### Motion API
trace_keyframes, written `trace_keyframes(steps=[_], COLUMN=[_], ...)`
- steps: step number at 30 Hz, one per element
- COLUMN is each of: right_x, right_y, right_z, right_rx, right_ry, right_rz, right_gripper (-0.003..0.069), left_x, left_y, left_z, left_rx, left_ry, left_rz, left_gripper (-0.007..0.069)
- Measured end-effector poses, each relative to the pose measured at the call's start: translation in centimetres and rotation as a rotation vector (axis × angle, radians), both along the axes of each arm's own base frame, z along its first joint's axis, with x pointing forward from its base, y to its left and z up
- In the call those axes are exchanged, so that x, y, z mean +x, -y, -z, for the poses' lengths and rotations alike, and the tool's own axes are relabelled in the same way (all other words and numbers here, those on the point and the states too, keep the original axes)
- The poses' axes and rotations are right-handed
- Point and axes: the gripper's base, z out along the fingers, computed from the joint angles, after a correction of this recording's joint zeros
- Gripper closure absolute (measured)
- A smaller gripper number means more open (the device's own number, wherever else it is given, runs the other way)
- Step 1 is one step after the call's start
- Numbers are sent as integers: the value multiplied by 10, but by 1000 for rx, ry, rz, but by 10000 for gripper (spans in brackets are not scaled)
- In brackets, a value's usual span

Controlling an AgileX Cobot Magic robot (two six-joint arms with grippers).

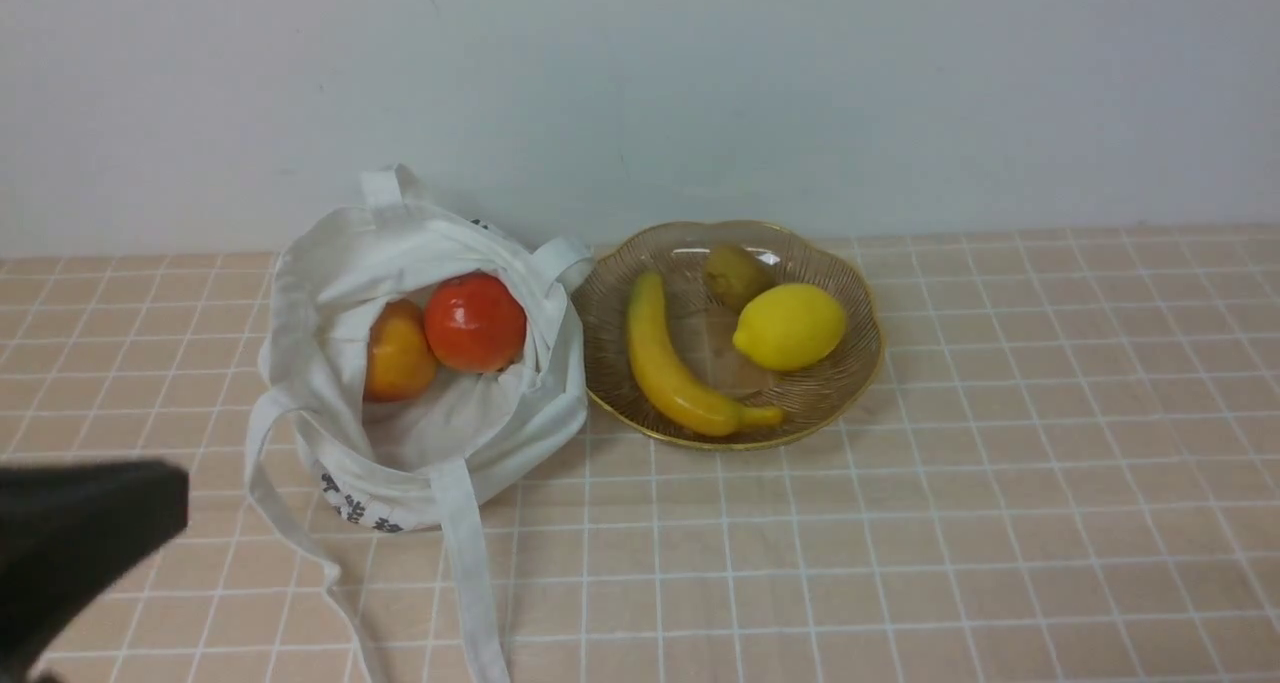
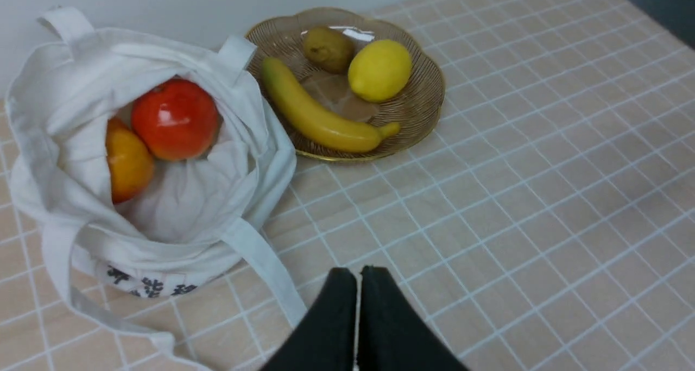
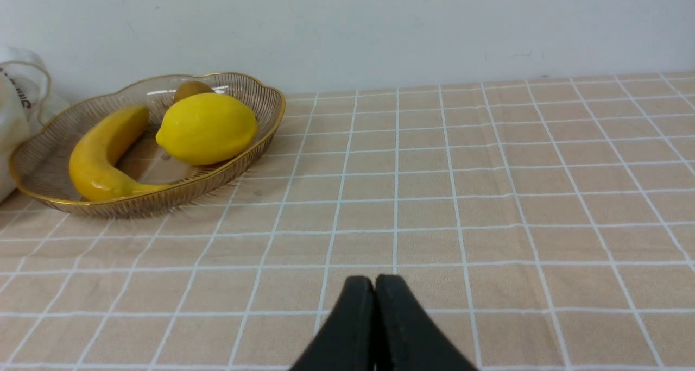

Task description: Take the fruit out of the bag on the brown coffee tablecloth and place them on the plate.

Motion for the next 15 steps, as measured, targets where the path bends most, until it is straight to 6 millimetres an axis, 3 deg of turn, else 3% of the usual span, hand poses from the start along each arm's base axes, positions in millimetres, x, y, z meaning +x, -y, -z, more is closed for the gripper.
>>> trace_keyframes(steps=[4,15], right_x=[0,0], right_y=[0,0], right_z=[0,0], right_rx=[0,0], right_ry=[0,0], right_rz=[0,0], right_gripper=[673,673], left_x=[-9,-7], left_y=[-5,-6], left_z=[27,42], left_rx=[-46,-73], left_ry=[34,61], left_rz=[-27,-51], left_gripper=[632,632])
